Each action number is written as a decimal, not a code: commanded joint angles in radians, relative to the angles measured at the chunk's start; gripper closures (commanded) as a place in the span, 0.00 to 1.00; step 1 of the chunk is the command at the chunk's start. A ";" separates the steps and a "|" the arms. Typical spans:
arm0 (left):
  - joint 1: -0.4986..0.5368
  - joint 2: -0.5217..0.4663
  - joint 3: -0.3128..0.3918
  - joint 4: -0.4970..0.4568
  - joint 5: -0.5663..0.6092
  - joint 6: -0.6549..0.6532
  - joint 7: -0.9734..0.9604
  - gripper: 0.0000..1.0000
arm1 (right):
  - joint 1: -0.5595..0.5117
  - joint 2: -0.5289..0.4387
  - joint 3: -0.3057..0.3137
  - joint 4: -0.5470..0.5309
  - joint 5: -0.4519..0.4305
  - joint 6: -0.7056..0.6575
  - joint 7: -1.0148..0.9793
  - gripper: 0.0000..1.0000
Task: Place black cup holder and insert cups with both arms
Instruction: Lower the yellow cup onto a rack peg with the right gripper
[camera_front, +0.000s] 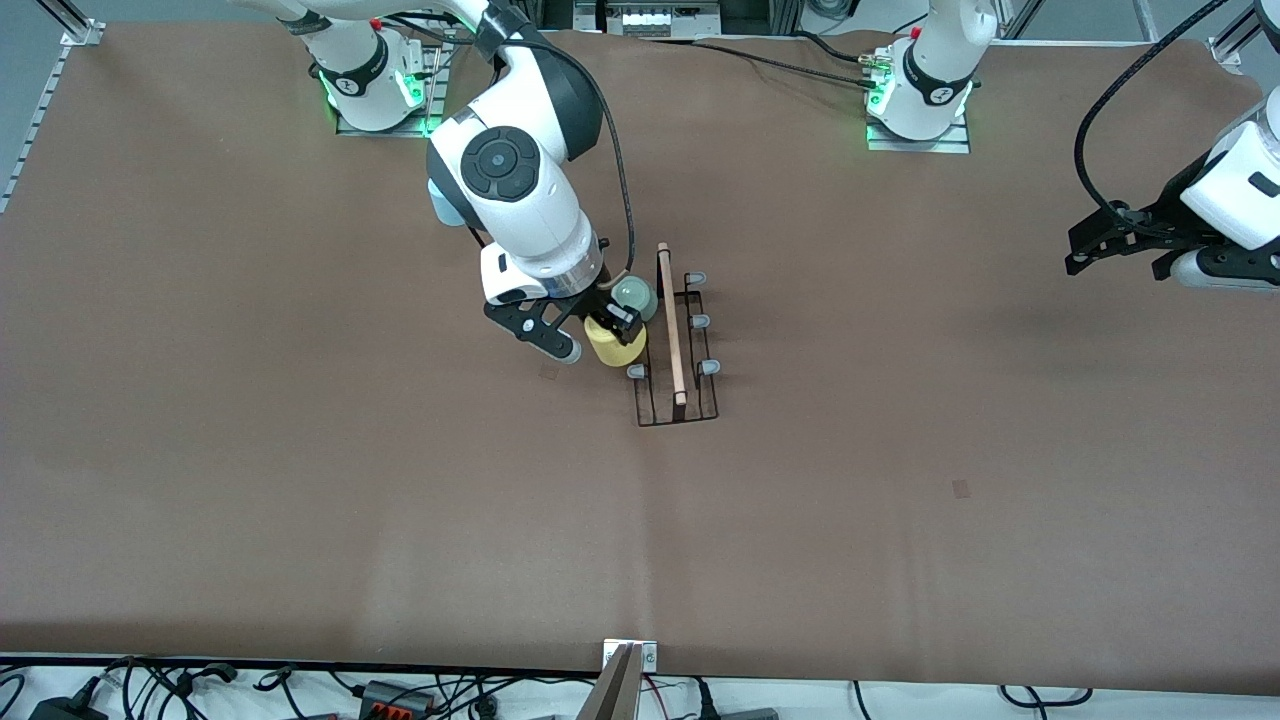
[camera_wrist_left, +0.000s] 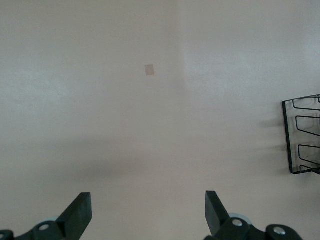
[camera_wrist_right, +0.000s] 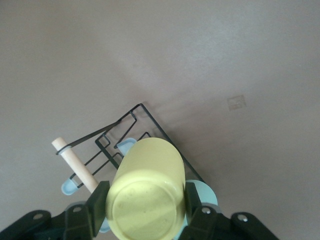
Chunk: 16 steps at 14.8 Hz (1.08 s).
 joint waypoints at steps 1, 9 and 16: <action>0.003 -0.007 0.000 0.010 -0.004 -0.018 0.016 0.00 | -0.006 0.025 0.009 0.028 -0.002 0.033 0.012 0.82; 0.003 -0.007 -0.003 0.010 -0.004 -0.018 0.016 0.00 | 0.014 0.116 0.008 0.078 -0.051 0.115 0.012 0.82; 0.003 -0.007 -0.003 0.010 -0.003 -0.018 0.016 0.00 | 0.036 0.136 0.008 0.067 -0.052 0.112 0.019 0.68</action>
